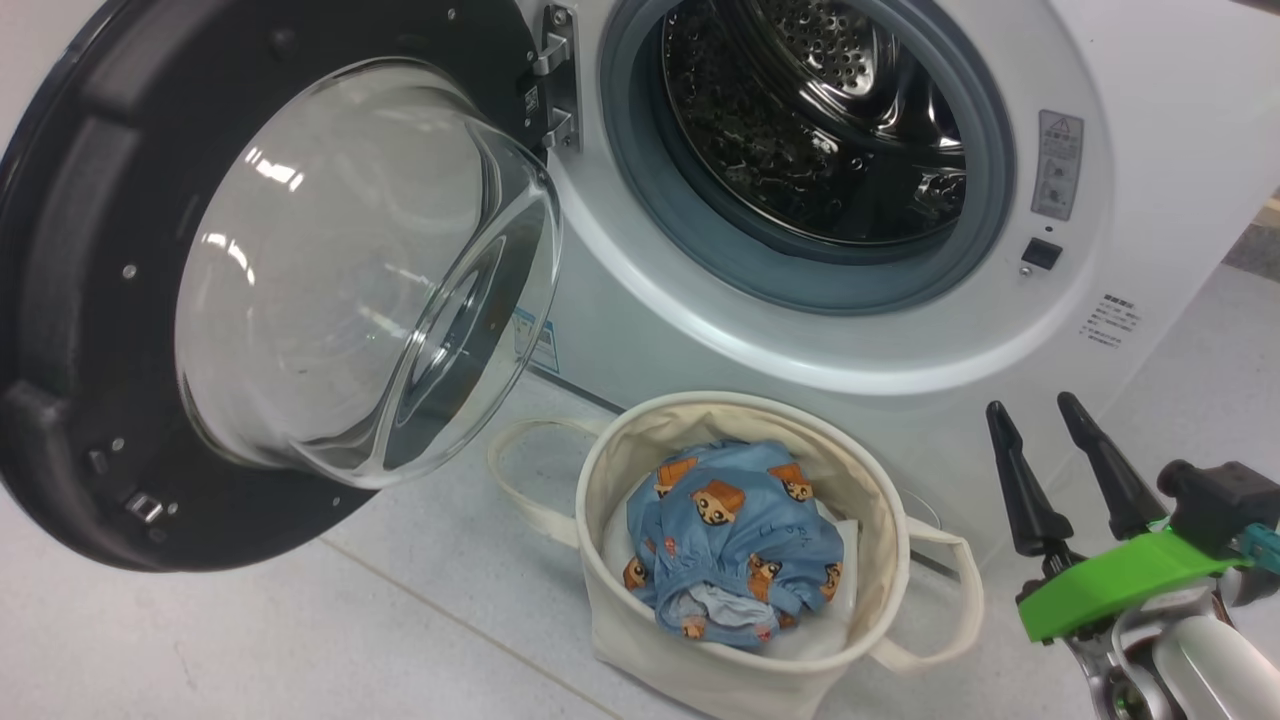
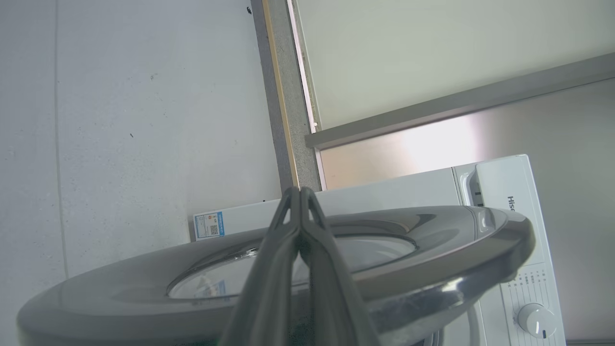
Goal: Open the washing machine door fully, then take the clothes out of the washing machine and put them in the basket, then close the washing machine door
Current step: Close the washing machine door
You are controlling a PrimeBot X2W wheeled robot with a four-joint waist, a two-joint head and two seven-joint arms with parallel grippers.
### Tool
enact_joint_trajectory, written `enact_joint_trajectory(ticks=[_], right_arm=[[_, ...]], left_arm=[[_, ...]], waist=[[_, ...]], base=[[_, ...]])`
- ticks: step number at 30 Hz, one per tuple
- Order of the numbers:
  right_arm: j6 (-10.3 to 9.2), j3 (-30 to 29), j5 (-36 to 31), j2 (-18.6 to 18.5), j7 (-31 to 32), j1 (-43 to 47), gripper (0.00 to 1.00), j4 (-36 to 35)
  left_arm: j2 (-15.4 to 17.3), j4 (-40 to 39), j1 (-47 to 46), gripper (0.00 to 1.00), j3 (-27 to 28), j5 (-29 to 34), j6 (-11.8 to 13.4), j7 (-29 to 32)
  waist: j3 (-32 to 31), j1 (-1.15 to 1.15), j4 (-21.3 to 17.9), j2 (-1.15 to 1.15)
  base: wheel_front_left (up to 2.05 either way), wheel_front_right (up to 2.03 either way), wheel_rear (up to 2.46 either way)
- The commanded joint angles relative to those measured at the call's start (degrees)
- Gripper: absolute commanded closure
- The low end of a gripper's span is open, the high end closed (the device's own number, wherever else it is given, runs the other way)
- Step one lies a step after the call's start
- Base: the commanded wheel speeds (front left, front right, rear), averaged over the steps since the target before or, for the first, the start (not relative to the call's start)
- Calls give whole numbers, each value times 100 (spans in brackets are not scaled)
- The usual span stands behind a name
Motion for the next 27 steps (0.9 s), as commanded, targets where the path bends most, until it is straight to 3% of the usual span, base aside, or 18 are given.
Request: enact_joint_trajectory(ticks=[1, 13, 21, 27], right_arm=[[31, -8, -62, -87, -71, -21, 0, -195], [31, 14, -79, -7, -71, 23, 0, -198], [31, 47, -57, 42, -71, -24, 0, -162], [31, 36, -56, 92, -71, -32, 0, -146]], left_arm=[[359, -126, -266, 100, 75, -64, -76, 271], [219, -683, 156, 100, -194, -648, -44, 1759], [-51, -1897, 772, 100, -257, -1106, 307, 2481], [-299, -2841, 1180, 100, -545, -1101, 561, 2661]], waist=[[-23, 0, 2, 0], [-63, 0, 52, 0], [-107, 0, 74, 0], [-147, 0, 56, 0]], base=[[0, 0, 0], [0, 0, 0], [0, 0, 0], [0, 0, 0]])
